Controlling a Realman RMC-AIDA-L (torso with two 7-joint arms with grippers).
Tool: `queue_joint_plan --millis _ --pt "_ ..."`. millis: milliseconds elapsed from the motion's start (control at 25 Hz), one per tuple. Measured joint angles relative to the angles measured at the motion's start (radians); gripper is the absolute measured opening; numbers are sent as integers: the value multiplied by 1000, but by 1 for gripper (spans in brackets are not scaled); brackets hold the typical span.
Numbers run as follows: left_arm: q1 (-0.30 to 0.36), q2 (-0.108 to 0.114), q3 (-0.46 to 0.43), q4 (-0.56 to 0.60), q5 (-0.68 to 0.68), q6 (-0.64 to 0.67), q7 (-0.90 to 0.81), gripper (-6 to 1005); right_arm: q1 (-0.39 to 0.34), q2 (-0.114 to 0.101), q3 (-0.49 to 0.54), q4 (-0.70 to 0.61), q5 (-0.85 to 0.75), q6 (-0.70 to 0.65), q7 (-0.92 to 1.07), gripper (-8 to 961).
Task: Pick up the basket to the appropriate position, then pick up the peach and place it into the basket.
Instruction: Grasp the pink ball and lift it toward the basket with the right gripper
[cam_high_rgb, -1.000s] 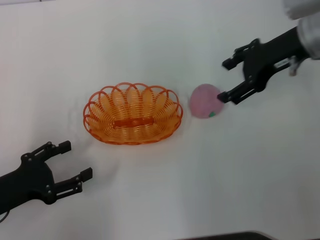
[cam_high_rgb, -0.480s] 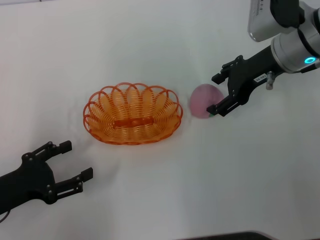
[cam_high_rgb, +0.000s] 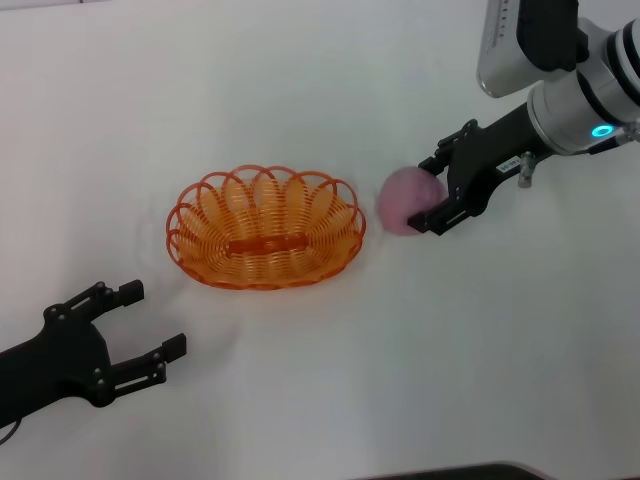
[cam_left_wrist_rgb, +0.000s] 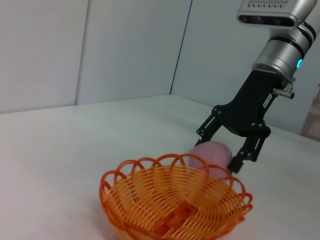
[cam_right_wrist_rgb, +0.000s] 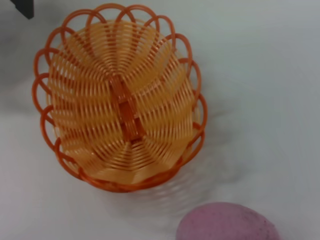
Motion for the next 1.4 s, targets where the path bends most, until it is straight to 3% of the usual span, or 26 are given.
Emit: queue_joint_plan --millis 240,680,880,1200,1400 --pt "0 0 0 0 0 -1 -1 886 -15 3 -7 -25 6 0 -4 866" --pt "-3 0 0 0 -2 -2 -8 886 -17 1 -7 -25 2 -5 0 387" --pt "-5 2 0 0 -2 -2 -14 886 -24 0 12 -59 11 -39 -3 333" --pt "-5 1 1 -1 2 -2 -15 886 -87 -5 127 -287 156 -249 -6 251" --pt "-5 1 0 -1 -2 1 -15 886 -95 1 132 -291 233 -279 -12 225"
